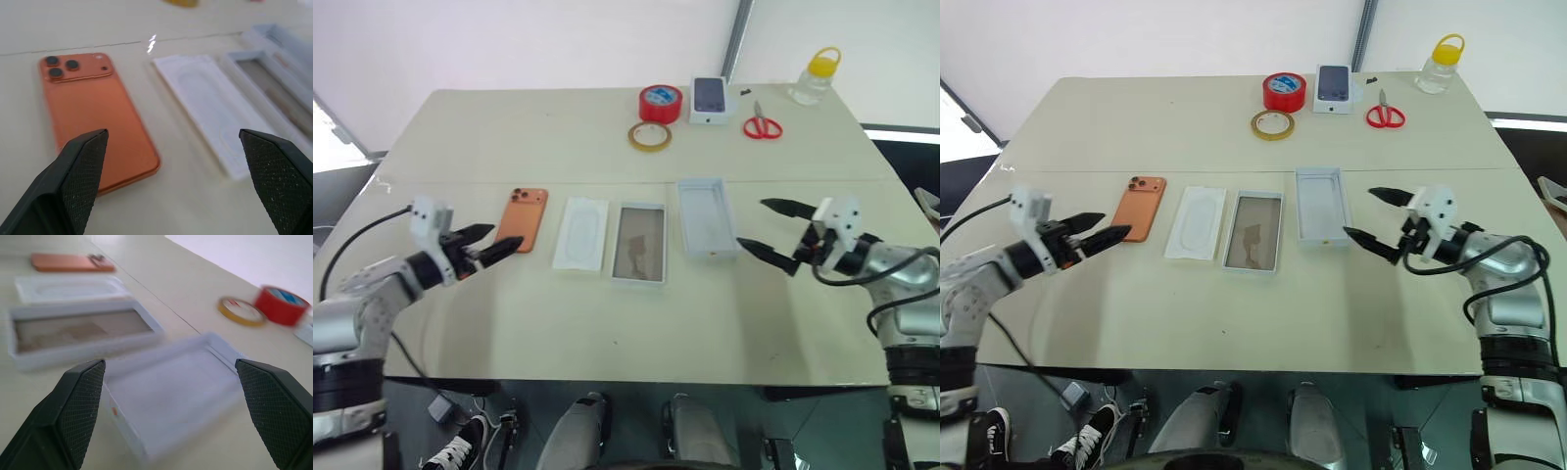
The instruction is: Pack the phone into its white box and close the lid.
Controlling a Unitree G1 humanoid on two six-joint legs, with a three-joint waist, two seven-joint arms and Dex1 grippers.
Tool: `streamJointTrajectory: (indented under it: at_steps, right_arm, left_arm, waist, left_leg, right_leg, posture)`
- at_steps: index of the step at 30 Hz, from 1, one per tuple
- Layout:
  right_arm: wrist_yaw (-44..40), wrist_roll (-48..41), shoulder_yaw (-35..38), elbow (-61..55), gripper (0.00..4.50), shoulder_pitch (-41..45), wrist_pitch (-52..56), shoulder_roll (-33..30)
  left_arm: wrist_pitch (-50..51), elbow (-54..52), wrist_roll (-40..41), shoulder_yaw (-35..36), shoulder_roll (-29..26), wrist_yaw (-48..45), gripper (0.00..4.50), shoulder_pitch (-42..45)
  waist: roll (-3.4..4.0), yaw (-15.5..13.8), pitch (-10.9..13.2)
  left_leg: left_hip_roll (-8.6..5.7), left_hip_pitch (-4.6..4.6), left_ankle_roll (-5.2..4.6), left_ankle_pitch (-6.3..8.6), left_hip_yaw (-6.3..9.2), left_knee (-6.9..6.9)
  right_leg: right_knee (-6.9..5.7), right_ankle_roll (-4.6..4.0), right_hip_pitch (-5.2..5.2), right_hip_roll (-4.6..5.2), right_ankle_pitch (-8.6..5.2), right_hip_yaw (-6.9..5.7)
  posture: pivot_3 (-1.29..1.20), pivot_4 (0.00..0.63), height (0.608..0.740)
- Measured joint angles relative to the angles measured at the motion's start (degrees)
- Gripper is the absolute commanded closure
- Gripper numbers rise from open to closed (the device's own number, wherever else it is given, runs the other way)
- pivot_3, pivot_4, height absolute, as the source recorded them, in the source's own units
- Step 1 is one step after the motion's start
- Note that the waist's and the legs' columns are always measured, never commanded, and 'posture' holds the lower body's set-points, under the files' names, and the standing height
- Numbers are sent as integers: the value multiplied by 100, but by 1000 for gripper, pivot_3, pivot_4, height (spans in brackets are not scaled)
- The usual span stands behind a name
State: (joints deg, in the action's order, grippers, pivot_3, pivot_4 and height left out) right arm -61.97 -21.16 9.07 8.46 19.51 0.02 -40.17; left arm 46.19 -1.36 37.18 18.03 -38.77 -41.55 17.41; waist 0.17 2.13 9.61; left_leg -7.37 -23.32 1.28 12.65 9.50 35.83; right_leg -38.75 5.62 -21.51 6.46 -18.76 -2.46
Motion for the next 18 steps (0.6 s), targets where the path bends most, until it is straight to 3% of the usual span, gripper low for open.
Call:
streamJointTrajectory:
  at_steps: [9, 18]
  right_arm:
    - [214, 12, -424, -367, 57, 419, 481, 307]
    - [314, 21, -430, -370, 57, 261, 483, 320]
  left_arm:
    - [1502, 311, 345, -95, 940, 1219, 0, 949]
    - [1970, 930, 512, 180, 1404, 1698, 0, 1208]
  waist:
    - [-12, -13, 1]
    - [-14, -3, 1]
  left_leg:
    - [-1, -5, 7, -4, -5, 18]
    - [-2, -5, 8, -4, -7, 24]
  right_leg:
    - [0, 4, 3, -1, 0, 0]
    - [-5, 4, 3, -1, 0, 1]
  posture:
    - [0, 150, 740]
    - [0, 150, 740]
